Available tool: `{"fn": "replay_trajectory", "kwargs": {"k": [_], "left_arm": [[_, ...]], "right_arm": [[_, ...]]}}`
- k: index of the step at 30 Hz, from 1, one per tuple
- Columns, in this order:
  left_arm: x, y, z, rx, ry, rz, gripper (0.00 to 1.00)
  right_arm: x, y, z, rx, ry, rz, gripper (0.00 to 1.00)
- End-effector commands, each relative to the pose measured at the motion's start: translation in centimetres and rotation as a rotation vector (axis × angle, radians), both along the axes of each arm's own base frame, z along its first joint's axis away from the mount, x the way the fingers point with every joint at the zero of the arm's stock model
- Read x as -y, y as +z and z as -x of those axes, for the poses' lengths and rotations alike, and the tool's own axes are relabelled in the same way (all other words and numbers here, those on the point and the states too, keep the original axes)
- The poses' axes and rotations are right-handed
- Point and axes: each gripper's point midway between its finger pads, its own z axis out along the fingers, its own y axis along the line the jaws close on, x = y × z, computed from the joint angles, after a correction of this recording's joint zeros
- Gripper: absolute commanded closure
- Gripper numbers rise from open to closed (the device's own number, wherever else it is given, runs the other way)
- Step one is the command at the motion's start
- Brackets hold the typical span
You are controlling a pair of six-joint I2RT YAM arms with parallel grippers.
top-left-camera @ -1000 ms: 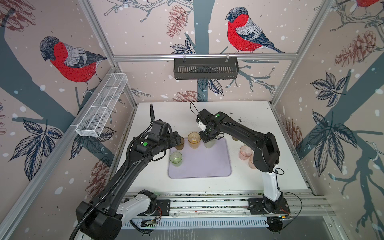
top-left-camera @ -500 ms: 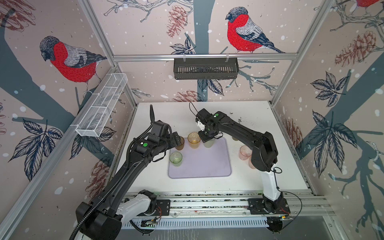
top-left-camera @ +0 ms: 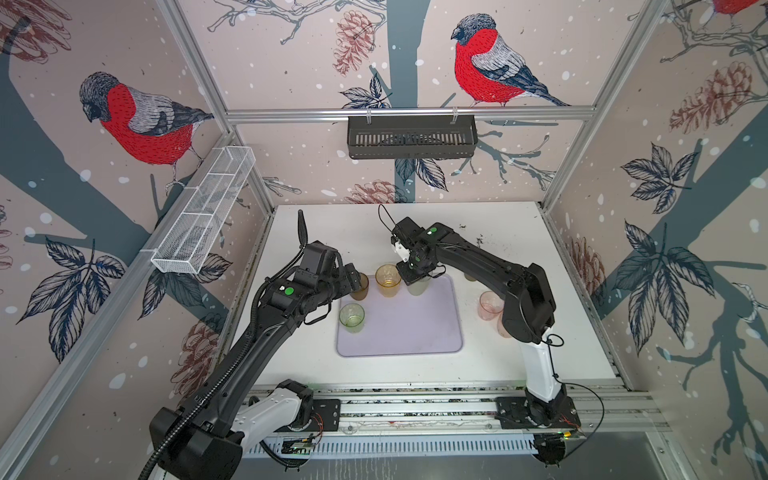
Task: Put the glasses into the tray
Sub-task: 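Lower the pale green glass onto the tray beside the clear amber glass, then open the right gripper and withdraw it while the left moves toward the pink glasses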
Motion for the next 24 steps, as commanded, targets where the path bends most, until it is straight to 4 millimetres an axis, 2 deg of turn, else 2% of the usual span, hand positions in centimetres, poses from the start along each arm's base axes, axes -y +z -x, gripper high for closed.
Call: {"fn": "replay_trajectory", "kwargs": {"k": [1, 15, 24], "left_arm": [[-0.2, 0.5, -0.2, 0.025, 0.022, 0.007, 0.13], [-0.6, 0.9, 0.4, 0.03, 0.033, 0.008, 0.13], [-0.2, 2.0, 0.1, 0.045, 0.006, 0.01, 0.12]], "right_arm": [[-0.2, 0.2, 0.1, 0.003, 0.019, -0.001, 0.87], [-0.5, 1.1, -0.1, 0.03, 0.025, -0.006, 0.7], [0.1, 3.9, -0.5, 0.096, -0.007, -0.013, 0.56]]}}
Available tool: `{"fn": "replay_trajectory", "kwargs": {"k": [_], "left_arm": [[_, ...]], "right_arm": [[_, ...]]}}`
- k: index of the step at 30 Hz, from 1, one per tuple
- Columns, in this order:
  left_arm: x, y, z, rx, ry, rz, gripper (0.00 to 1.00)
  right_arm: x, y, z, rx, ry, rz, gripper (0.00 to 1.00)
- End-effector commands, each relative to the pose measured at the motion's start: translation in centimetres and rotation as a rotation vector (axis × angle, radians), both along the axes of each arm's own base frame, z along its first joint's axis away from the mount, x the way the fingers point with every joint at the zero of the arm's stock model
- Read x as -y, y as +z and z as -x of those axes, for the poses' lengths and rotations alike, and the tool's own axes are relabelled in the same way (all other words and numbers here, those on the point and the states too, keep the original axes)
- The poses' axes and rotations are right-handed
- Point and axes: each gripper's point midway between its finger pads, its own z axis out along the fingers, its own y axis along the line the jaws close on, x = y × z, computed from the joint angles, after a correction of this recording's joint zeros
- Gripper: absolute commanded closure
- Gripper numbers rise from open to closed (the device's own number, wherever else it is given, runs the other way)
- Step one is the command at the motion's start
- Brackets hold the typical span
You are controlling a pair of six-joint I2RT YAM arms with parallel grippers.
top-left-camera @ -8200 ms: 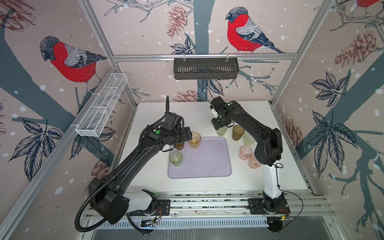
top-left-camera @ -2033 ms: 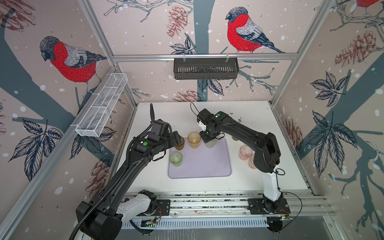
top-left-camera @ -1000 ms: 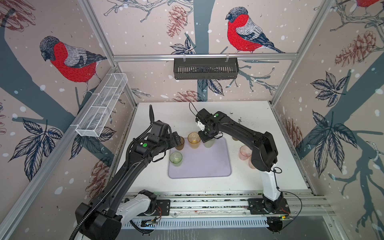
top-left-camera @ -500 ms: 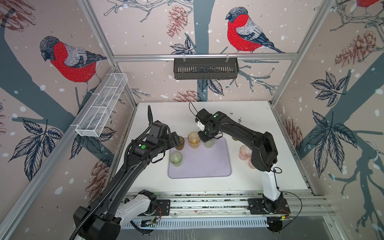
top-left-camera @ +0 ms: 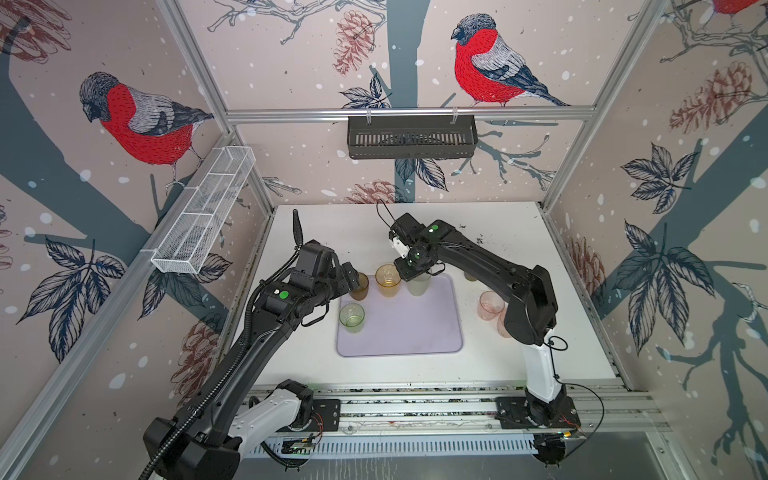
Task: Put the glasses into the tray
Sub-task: 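Open the right gripper and withdraw it while the left moves toward the pink glasses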
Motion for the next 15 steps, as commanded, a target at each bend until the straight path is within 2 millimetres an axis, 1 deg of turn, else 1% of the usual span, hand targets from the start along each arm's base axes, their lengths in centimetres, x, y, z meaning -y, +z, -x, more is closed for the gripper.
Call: {"fn": "replay_trajectory", "kwargs": {"k": [1, 6, 11, 15], "left_arm": [[0.1, 0.7, -0.2, 0.014, -0.01, -0.001, 0.12], [1.2, 1.3, 0.0, 0.019, -0.053, 0.001, 0.12], [4.4, 1.1, 1.4, 0.0, -0.133, -0.008, 0.12], [6.8, 0.9, 2.7, -0.011, -0.178, 0.005, 0.13]], "right_arm": [[0.8, 1.6, -0.1, 0.042, -0.019, 0.014, 0.54], [1.7, 3.8, -0.1, 0.085, -0.05, 0.006, 0.5], [2.8, 6.4, 0.4, 0.121, -0.086, -0.023, 0.43], [4.5, 8.3, 1.0, 0.151, -0.122, -0.051, 0.36]]}}
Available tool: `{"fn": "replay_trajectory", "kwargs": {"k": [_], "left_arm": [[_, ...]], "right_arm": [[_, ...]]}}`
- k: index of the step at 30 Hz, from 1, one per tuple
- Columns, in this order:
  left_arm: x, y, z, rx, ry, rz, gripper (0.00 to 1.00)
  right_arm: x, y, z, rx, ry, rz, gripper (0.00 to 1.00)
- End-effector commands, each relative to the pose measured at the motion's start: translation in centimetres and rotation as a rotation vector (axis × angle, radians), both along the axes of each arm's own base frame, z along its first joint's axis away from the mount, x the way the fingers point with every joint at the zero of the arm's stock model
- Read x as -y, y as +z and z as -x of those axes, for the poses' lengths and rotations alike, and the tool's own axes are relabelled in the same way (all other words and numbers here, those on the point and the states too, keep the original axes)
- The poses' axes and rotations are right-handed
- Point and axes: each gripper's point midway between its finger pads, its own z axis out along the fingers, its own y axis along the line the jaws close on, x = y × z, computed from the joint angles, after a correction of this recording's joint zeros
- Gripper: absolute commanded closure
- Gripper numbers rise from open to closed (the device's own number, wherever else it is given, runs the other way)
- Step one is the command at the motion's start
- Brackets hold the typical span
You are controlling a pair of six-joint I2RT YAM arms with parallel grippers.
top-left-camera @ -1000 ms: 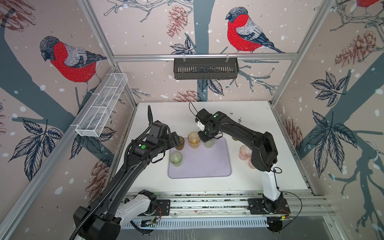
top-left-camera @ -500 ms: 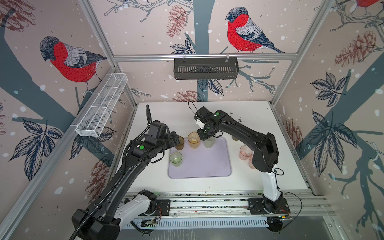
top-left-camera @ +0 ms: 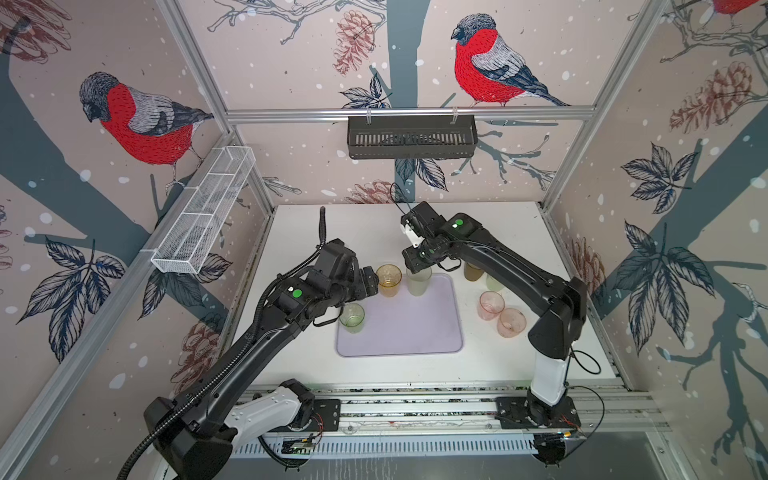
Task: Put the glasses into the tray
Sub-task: 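Open the right gripper and withdraw it while the left moves toward the pink glasses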
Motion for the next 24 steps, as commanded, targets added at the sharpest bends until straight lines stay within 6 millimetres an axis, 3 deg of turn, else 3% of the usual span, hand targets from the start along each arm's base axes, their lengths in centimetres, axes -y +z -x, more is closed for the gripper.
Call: {"fn": "replay_trajectory", "kwargs": {"k": [1, 6, 13, 17, 24], "left_arm": [[1.1, 0.0, 0.7, -0.01, 0.016, 0.007, 0.13], [3.8, 0.1, 2.2, -0.021, -0.02, 0.011, 0.15], [8.7, -0.5, 3.7, -0.063, -0.084, -0.009, 0.17], [12.3, -0.2, 4.7, -0.092, -0.134, 0.015, 0.19], [19.0, -2.2, 5.6, -0.145, -0.203, 0.015, 0.19]], "right_arm": [[1.9, 1.1, 0.4, 0.014, -0.055, -0.006, 0.35], [5.5, 1.8, 0.6, 0.024, -0.112, -0.049, 0.28], [11.9, 3.2, 0.0, 0.059, -0.209, -0.137, 0.24], [15.5, 3.4, 0.3, 0.066, -0.263, -0.159, 0.2], [21.2, 2.8, 0.9, 0.12, -0.369, -0.242, 0.15]]}}
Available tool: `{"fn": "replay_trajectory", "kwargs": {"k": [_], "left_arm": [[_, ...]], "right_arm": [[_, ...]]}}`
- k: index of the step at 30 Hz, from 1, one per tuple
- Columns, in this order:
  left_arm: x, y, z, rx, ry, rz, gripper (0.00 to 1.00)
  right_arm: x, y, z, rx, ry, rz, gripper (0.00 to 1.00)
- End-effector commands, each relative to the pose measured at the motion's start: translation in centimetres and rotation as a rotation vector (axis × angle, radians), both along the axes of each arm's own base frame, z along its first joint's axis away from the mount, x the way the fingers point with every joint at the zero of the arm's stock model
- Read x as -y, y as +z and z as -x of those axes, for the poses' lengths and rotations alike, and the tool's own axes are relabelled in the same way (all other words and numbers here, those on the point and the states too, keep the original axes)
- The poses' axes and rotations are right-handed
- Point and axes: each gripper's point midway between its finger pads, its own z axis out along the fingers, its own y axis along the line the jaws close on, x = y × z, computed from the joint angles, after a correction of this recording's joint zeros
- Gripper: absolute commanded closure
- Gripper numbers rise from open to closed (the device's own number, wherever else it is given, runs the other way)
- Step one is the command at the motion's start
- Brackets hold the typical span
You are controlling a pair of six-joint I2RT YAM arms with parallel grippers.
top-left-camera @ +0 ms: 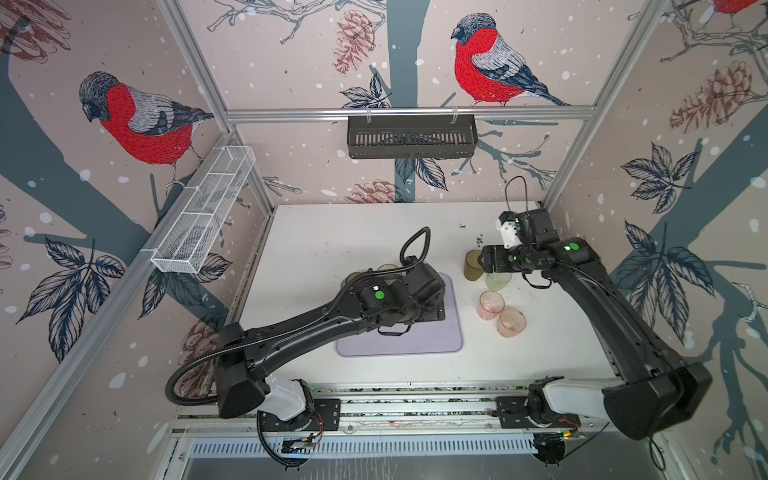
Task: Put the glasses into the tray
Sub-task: 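Open the right gripper and withdraw it while the left moves toward the pink glasses, then lower the left gripper onto the rim of the nearer pink glass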
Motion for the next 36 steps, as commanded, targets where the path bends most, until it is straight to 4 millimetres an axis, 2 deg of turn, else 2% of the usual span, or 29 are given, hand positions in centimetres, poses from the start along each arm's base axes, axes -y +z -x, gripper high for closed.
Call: {"fn": "replay_trajectory", "kwargs": {"k": [1, 5, 11, 15, 18, 23, 27, 36], "left_arm": [[3.0, 0.0, -0.2, -0.01, -0.002, 0.032, 0.2], [5.1, -1.5, -0.8, -0.033, -0.049, -0.052, 0.23], [9.7, -3.4, -1.9, -0.076, -0.16, -0.069, 0.26], [11.3, -5.1, -3.9, -0.091, -0.212, -0.098, 0.29], [12.7, -5.4, -4.8, -0.1, -0.27, -0.063, 0.3], [13.9, -7.2, -6.1, -0.11, -0.321, -0.086, 0.35], [15.1, -7.9, -6.5, -0.106, -0.358, -0.078, 0.38], [16.1, -10.0, -7.4, -0.107, -0.356, -0.102, 0.48]], "right_arm": [[0.6, 0.4, -0.2, 0.061, 0.01, -0.042, 0.15], [1.8, -0.3, -0.1, 0.071, -0.047, -0.098, 0.14], [3.7, -0.1, -0.2, 0.084, -0.11, -0.105, 0.14], [5.3, -1.0, -0.4, 0.08, -0.164, -0.08, 0.13], [7.2, -1.3, -0.2, 0.065, -0.223, -0.064, 0.12], [9.1, -2.3, 0.0, 0.068, -0.286, -0.038, 0.11], [10.3, -2.9, 0.5, 0.072, -0.332, -0.039, 0.11], [10.6, -4.4, 0.6, 0.056, -0.342, -0.028, 0.12]]}}
